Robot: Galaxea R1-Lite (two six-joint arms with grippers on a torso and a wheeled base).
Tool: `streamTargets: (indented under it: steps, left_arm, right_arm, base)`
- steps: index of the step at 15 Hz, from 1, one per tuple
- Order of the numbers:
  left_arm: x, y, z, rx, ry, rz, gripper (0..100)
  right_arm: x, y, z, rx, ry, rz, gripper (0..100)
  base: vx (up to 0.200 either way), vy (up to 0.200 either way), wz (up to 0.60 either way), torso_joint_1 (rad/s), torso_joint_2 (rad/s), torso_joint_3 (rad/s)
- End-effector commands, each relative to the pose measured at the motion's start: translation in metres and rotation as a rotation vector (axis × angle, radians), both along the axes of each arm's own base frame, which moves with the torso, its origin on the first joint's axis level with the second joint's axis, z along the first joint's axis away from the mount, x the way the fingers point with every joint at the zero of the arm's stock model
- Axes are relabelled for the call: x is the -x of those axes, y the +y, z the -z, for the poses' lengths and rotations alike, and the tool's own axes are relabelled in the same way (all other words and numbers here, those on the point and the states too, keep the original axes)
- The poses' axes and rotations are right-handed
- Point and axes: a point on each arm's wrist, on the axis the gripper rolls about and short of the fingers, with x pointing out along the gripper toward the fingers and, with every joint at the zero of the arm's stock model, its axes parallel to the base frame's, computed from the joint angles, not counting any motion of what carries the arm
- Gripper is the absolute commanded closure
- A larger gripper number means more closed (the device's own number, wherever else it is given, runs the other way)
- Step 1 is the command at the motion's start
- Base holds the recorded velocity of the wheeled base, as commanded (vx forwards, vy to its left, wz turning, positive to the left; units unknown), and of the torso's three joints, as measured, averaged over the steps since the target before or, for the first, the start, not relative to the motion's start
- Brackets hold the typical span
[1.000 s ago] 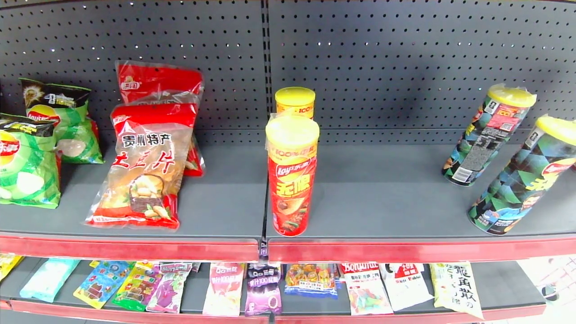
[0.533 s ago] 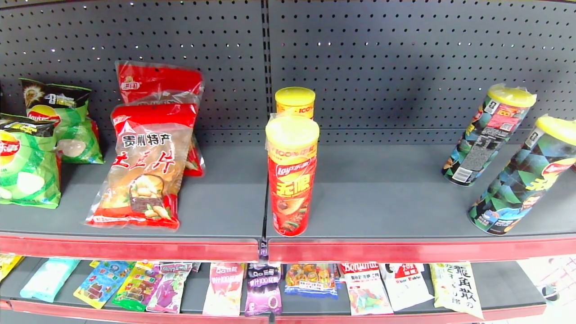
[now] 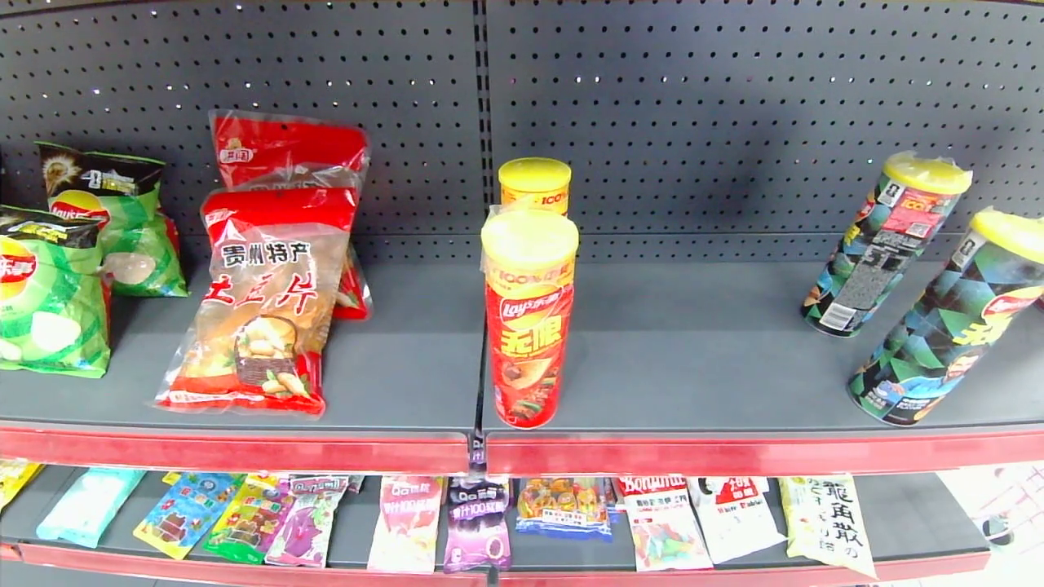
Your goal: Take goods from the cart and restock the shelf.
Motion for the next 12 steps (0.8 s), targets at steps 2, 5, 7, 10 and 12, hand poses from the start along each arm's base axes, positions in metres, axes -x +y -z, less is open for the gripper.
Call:
streamTargets:
  steps: [2, 5, 7, 10, 12]
  left_arm:
    - [-0.0001, 0.0, 0.0, -0.001, 0.002, -0.001, 0]
    - [-0.0001, 0.0, 0.0, 0.001, 0.002, -0.001, 0]
    - [-0.0001, 0.0, 0.0, -0.001, 0.002, -0.001, 0]
    - [-0.0001, 0.0, 0.0, -0.001, 0.002, -0.001, 0]
    - [-0.0001, 0.0, 0.0, 0.001, 0.002, -0.001, 0]
  right_arm:
    - [0.0078, -0.0036, 0.0071, -0.027, -0.048, 0.19, 0]
    - [0.0077, -0.0034, 0.0071, -0.02, -0.047, 0.178, 0]
    - [0.0077, -0.0035, 0.0071, -0.024, -0.047, 0.184, 0]
    - [0.0077, -0.0035, 0.0071, -0.024, -0.047, 0.187, 0]
    - [0.0077, -0.0035, 0.0069, -0.026, -0.048, 0.187, 0]
  base:
    - [0.0, 0.0, 0.0, 0.0, 0.0, 0.0]
    - [0.0, 0.0, 0.0, 0.0, 0.0, 0.0]
    - [0.0, 0.0, 0.0, 0.0, 0.0, 0.0]
    - [0.0, 0.0, 0.0, 0.0, 0.0, 0.0]
    - [0.0, 0.0, 0.0, 0.0, 0.0, 0.0]
